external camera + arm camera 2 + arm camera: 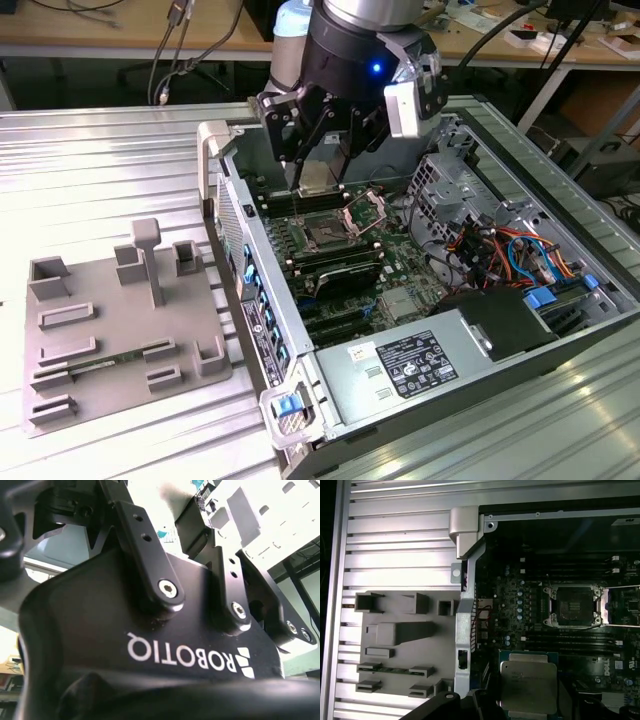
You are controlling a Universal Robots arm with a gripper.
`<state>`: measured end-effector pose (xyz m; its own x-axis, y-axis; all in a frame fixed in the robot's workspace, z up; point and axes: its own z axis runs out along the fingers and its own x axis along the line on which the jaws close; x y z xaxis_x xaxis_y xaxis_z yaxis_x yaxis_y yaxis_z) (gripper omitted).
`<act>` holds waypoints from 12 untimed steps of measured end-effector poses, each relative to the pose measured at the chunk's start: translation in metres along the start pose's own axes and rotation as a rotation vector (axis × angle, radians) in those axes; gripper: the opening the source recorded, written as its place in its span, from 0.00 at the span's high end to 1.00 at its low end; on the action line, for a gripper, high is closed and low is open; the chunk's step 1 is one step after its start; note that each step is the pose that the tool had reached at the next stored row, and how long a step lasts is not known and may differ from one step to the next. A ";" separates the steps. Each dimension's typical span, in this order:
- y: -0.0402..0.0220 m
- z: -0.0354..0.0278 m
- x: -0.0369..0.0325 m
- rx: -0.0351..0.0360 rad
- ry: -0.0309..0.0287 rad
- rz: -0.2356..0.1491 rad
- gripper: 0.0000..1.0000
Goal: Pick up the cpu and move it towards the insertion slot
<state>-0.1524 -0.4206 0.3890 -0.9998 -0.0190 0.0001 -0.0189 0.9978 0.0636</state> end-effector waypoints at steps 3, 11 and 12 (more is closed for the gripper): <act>0.0002 0.0005 -0.0097 0.0000 0.0000 0.000 0.45; 0.0003 0.0007 -0.0152 -0.0001 -0.0001 0.000 0.45; 0.0003 0.0008 -0.0160 -0.0001 -0.0001 0.000 0.45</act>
<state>-0.1364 -0.4199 0.3882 -0.9998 -0.0190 0.0000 -0.0190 0.9978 0.0636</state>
